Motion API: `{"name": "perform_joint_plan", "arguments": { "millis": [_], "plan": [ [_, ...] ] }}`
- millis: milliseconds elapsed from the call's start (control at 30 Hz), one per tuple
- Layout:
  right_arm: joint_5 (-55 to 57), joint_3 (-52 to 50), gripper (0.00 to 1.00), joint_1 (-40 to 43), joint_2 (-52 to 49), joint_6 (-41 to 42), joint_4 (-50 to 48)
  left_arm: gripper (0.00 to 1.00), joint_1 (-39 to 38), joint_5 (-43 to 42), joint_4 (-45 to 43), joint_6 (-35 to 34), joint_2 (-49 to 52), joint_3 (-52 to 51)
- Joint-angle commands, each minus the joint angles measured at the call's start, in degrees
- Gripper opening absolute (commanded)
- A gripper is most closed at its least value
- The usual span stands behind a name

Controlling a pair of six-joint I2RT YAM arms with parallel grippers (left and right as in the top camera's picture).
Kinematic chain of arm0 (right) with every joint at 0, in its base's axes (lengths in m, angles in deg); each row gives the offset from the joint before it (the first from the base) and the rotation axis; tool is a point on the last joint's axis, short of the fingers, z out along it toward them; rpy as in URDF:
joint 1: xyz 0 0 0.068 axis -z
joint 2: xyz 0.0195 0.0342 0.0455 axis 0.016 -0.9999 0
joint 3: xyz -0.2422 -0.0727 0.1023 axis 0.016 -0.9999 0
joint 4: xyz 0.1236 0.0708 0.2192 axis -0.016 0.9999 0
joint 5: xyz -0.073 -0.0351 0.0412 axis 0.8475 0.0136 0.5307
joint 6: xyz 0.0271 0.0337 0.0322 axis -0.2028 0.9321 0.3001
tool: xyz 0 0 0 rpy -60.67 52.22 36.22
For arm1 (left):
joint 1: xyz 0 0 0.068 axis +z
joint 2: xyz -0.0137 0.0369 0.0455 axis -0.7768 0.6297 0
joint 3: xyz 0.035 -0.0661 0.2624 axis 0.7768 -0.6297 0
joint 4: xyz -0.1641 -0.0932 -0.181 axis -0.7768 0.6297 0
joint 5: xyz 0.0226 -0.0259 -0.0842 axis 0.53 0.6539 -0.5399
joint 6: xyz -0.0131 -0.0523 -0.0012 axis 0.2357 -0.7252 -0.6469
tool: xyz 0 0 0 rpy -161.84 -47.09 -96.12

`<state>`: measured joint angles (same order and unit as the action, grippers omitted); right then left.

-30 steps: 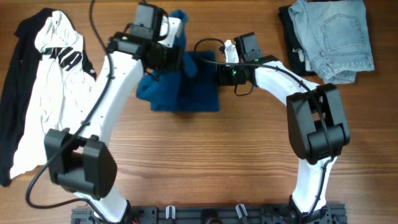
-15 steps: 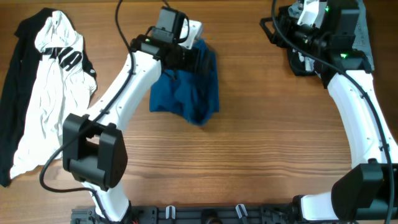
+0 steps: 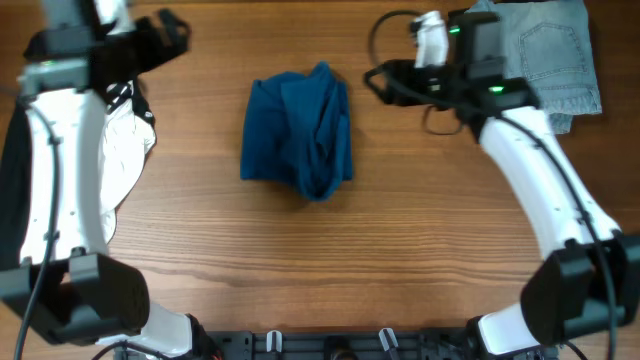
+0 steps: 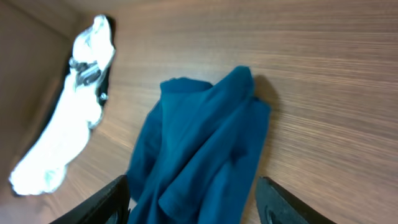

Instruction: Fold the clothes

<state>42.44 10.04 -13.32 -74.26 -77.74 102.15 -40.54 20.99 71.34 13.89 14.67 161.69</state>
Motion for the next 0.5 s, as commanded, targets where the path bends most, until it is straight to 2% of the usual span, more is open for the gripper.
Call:
{"name": "perform_joint_plan", "arguments": {
  "millis": [0, 133, 333, 467],
  "plan": [
    [15.8, 0.4, 0.67, -11.2, -4.2, -1.3, -1.2, 1.0, 2.8, -0.2, 2.2, -1.8, 1.9, 0.1],
    [23.1, 0.4, 0.67, -17.8, -9.1, -1.4, -1.4, 1.0, 3.1, 0.7, 2.4, -0.4, 2.9, 0.1],
    [30.3, 0.4, 0.66, -19.8, -15.2, -1.1, -3.3, 1.0, 3.1, 2.2, 2.4, -0.3, 2.9, 0.1],
    [30.3, 0.4, 0.5, -19.9, -16.6, -1.2, -6.1, 1.0, 3.1, 2.2, 2.4, -0.4, 2.9, 0.1]
  ]
}}
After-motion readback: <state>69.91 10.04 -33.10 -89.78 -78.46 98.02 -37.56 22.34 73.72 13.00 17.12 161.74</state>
